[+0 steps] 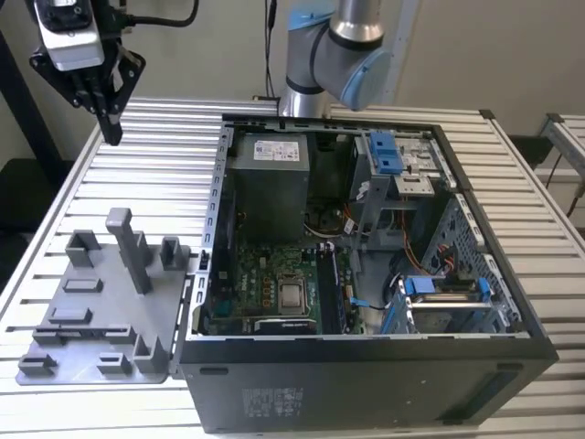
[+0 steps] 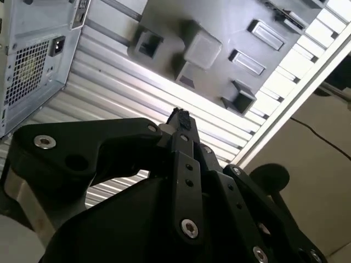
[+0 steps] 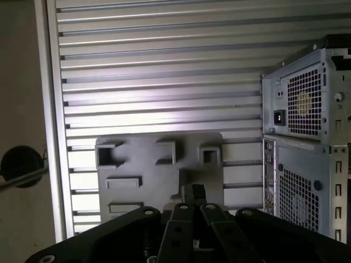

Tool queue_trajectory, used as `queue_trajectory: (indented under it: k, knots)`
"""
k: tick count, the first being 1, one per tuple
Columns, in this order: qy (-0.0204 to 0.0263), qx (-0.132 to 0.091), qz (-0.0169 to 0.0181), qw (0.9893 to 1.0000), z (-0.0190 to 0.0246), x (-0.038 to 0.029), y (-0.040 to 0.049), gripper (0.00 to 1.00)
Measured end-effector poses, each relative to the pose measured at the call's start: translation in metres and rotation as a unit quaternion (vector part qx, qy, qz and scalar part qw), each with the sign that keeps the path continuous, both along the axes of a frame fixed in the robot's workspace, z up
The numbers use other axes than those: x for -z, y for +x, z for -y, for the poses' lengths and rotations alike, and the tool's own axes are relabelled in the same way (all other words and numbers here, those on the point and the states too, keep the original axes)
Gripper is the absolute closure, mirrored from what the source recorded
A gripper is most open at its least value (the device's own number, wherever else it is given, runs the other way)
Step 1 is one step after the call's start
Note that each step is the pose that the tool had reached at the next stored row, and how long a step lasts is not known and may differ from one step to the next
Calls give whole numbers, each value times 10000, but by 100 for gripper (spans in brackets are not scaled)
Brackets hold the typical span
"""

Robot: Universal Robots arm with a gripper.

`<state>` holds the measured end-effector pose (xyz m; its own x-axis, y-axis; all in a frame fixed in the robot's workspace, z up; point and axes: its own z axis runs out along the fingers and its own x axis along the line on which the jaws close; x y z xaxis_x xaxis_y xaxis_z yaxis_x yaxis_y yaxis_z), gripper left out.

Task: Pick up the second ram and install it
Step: 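Reach for the second ram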

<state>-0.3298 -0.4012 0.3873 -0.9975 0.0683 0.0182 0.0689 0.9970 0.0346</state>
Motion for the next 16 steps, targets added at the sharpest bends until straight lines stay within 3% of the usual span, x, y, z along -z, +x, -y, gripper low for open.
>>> queue_trajectory:
  k: [12,16]
  knots:
    - [0,-6,0,10000,38,47,-541,89]
    - [0,-8,0,10000,38,47,-547,89]
